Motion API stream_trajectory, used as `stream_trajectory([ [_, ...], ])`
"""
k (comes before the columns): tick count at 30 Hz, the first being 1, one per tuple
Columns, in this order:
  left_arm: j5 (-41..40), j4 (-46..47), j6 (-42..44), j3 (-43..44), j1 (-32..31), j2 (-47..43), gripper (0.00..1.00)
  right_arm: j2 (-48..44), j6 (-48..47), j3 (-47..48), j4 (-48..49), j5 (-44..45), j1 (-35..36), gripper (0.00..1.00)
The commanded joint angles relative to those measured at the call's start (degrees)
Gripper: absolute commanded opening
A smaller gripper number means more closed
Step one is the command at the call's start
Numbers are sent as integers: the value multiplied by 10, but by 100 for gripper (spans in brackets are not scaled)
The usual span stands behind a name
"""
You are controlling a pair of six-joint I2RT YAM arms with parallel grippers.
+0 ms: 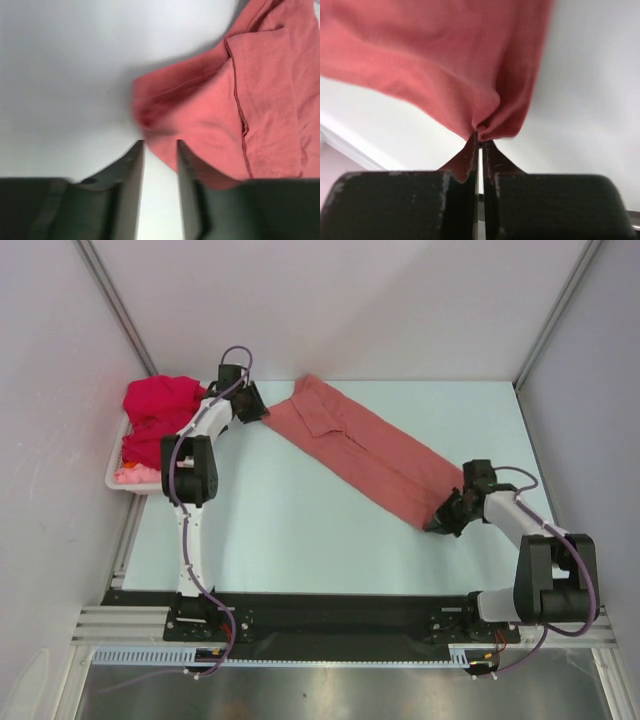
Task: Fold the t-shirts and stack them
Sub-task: Fold the tshirt
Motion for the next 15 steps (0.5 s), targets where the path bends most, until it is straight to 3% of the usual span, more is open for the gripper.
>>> stream_trajectory([
  [1,-15,-18,40,38,4,-4,43,-34,61,-32,1,3,87,0],
  [3,-34,-55,59,52,-3,-11,53,-43,79,-39,2,7,133,0],
  [5,-71,-64,83,41,-15,-47,57,-51,89,-39,-5,23,202,0],
  [12,-98,-30,94,-171,-42,-241,58,-56,101,-30,29,49,386,0],
  [15,-91,-21,93,-260,-51,-338,58,-15,102,-11,83,41,488,0],
])
